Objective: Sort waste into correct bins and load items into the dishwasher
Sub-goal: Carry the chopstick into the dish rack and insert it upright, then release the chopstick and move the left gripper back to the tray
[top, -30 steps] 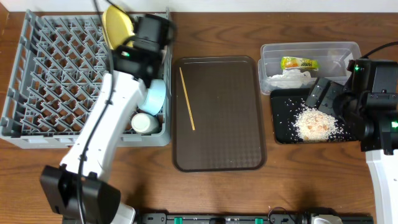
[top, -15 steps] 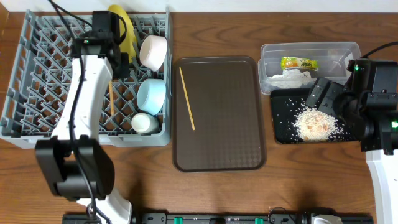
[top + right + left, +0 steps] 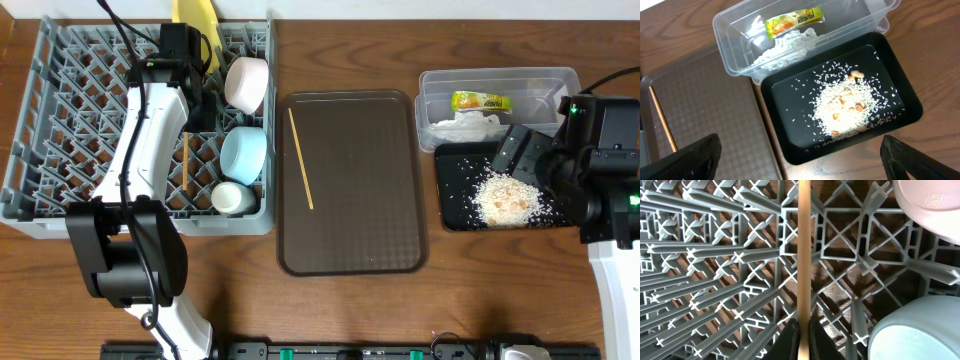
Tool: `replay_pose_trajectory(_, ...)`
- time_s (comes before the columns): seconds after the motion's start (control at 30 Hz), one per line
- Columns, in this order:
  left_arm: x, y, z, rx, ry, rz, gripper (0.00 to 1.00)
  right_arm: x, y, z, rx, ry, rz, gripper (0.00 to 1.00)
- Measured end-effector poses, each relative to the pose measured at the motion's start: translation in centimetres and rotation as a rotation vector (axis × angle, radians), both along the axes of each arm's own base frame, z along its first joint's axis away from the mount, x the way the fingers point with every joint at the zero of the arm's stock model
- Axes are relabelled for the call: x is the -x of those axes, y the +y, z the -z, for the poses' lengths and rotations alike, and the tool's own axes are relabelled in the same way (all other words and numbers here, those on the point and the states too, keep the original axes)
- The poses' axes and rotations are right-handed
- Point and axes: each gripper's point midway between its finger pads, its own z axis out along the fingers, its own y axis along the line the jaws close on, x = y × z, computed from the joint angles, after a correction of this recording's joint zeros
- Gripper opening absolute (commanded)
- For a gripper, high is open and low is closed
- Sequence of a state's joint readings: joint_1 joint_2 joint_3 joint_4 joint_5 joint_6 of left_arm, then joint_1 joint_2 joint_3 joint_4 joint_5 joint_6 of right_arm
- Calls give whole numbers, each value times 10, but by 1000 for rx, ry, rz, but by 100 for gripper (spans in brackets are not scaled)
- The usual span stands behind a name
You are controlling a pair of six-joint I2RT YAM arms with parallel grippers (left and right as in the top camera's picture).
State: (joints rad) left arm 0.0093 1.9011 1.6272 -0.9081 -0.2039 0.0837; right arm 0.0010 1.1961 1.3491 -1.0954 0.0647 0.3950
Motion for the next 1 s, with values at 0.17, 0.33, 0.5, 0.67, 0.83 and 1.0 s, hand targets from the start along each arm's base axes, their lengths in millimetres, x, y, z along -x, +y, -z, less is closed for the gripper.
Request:
replay_pose_trajectory(0.17,4,0,1,1,16,0,8,0,0,0,0,0,0,99)
replay_pose_trajectory(0.33,10,-1,3,4,44,1,8,0,0,0,0,0,0,99)
replay_pose_trajectory(0.5,11,-4,3,8,48,9,8,0,0,0,0,0,0,99)
replay_pose_trajectory(0.67,7,-15,3,14,43,64,38,0,0,0,0,0,0,99)
replay_pose_trajectory(0.83,4,-23,3,21,35,93,48,0,0,0,0,0,0,99)
replay_pose_trajectory(1.0,-1,-24,2,22,16,96,48,0,0,0,0,0,0,99)
